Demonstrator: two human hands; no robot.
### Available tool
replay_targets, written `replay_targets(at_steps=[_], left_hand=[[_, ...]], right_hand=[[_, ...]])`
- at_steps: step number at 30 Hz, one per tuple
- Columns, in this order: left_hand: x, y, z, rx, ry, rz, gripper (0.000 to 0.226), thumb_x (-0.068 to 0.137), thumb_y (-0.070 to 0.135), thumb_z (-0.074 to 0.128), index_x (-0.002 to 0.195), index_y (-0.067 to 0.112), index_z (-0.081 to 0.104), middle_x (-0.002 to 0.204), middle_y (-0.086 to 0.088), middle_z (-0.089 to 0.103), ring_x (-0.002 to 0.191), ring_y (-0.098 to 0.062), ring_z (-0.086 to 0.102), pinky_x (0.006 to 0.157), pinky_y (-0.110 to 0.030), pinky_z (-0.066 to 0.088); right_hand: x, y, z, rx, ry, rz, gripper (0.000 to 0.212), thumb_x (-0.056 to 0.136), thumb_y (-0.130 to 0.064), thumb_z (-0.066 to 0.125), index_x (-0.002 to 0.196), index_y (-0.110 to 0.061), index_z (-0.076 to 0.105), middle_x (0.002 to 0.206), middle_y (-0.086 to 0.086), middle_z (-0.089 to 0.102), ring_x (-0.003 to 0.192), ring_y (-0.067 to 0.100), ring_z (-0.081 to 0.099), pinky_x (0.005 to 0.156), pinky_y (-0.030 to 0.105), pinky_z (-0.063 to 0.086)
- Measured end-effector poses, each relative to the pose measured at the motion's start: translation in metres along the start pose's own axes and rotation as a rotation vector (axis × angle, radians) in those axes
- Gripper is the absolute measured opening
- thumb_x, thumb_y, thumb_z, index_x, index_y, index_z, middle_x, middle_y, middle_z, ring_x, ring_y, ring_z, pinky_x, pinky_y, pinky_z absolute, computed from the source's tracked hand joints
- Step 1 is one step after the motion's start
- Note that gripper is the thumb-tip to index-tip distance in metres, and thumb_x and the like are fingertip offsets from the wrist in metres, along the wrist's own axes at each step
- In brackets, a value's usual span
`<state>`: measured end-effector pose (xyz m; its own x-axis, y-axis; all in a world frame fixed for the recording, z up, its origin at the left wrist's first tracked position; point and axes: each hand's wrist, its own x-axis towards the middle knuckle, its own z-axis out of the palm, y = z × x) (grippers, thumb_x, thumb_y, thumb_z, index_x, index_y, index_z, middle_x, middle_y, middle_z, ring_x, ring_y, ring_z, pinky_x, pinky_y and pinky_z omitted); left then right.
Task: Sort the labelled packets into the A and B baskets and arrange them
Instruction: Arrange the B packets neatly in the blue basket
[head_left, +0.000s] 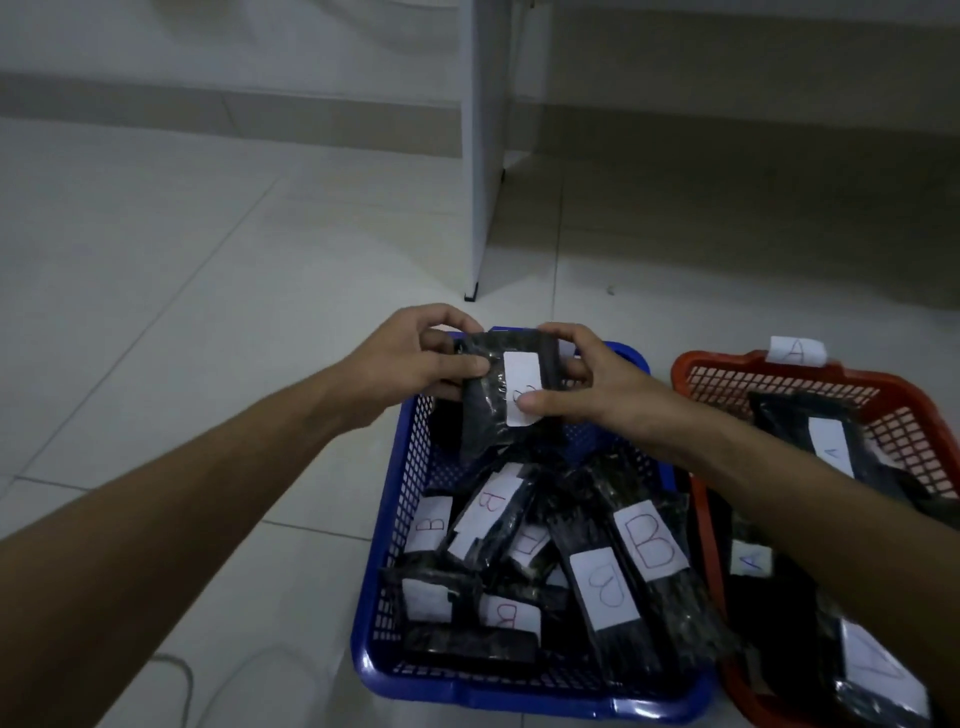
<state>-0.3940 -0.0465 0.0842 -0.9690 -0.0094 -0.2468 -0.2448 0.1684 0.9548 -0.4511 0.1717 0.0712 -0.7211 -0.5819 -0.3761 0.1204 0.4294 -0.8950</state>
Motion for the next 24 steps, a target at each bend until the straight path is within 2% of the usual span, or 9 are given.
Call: replay_targets(at_steps=[2,5,7,10,12,15,18,21,24], left_hand=[[0.009,-0.01,0.01,-0.006,-0.002,0.01,0.03,0.086,0.007,0.07,0.114,0.011,0.061,0.102,-0.011,0.073,0.093,-0.024,0.072,0.076,-0.034,0.06],[0.022,-0.026,0.012,0.271,-0.104,0.076,0.036,0.09,0.026,0.065,0.126,0.032,0.059,0.123,0.01,0.065,0.111,-0.007,0.062,0.094,-0.028,0.051],[0.026,-0.031,0.009,0.47,-0.168,0.057,0.048,0.087,0.032,0.063,0.133,0.037,0.053,0.132,0.013,0.058,0.119,-0.006,0.055,0.101,-0.032,0.047],[0.031,-0.038,0.011,0.871,-0.16,0.194,0.046,0.084,0.034,0.072,0.129,0.029,0.059,0.122,0.008,0.06,0.113,-0.011,0.055,0.094,-0.027,0.044],[0.031,-0.041,0.015,1.042,-0.111,0.263,0.043,0.084,0.037,0.073,0.124,0.026,0.063,0.117,0.007,0.06,0.108,-0.012,0.053,0.086,-0.024,0.04],[0.029,-0.046,0.019,1.097,-0.085,0.285,0.037,0.088,0.035,0.068,0.125,0.028,0.063,0.117,0.007,0.064,0.103,-0.011,0.057,0.08,-0.024,0.044],[0.027,-0.046,0.021,1.149,-0.099,0.278,0.037,0.092,0.034,0.062,0.129,0.028,0.061,0.12,0.008,0.064,0.102,-0.011,0.057,0.078,-0.022,0.041],[0.027,-0.048,0.023,0.995,-0.226,0.19,0.04,0.093,0.032,0.061,0.132,0.026,0.059,0.122,0.007,0.064,0.088,-0.004,0.061,0.081,-0.019,0.044],[0.025,-0.054,0.027,0.904,-0.364,0.102,0.04,0.094,0.032,0.061,0.133,0.026,0.058,0.119,0.009,0.065,0.086,-0.003,0.065,0.078,-0.018,0.049]], right_hand=[[-0.003,0.003,-0.004,0.053,0.08,0.01,0.07,0.077,-0.02,0.082,0.136,-0.031,0.044,0.115,0.001,0.07,0.1,0.017,0.07,0.085,0.032,0.059],[-0.01,0.002,-0.021,0.121,0.18,0.041,0.045,0.085,-0.017,0.076,0.125,-0.023,0.056,0.103,0.003,0.075,0.084,0.015,0.075,0.066,0.024,0.059],[-0.012,0.002,-0.034,0.119,0.2,0.067,0.042,0.086,-0.017,0.075,0.124,-0.021,0.058,0.105,0.005,0.075,0.084,0.017,0.075,0.067,0.026,0.058],[-0.013,-0.002,-0.044,0.09,0.25,0.11,0.045,0.086,-0.019,0.075,0.126,-0.023,0.055,0.105,0.009,0.074,0.084,0.022,0.075,0.071,0.031,0.059],[-0.013,-0.007,-0.045,0.02,0.327,0.129,0.046,0.087,-0.023,0.075,0.125,-0.027,0.05,0.101,0.005,0.072,0.08,0.021,0.074,0.067,0.031,0.058],[-0.009,-0.009,-0.043,-0.339,0.459,0.117,0.048,0.088,-0.03,0.072,0.126,-0.026,0.043,0.105,-0.003,0.063,0.086,0.018,0.067,0.065,0.027,0.051],[0.003,0.003,-0.031,-0.626,0.475,0.151,0.049,0.091,-0.032,0.069,0.127,-0.015,0.04,0.111,0.006,0.058,0.092,0.023,0.059,0.072,0.032,0.048],[0.017,0.017,-0.019,-0.64,0.472,0.182,0.042,0.095,-0.029,0.061,0.123,-0.008,0.039,0.113,0.013,0.06,0.093,0.029,0.061,0.072,0.035,0.049],[0.028,0.026,-0.016,-0.623,0.482,0.188,0.037,0.098,-0.023,0.055,0.127,-0.005,0.041,0.118,0.017,0.06,0.101,0.034,0.061,0.076,0.035,0.048]])
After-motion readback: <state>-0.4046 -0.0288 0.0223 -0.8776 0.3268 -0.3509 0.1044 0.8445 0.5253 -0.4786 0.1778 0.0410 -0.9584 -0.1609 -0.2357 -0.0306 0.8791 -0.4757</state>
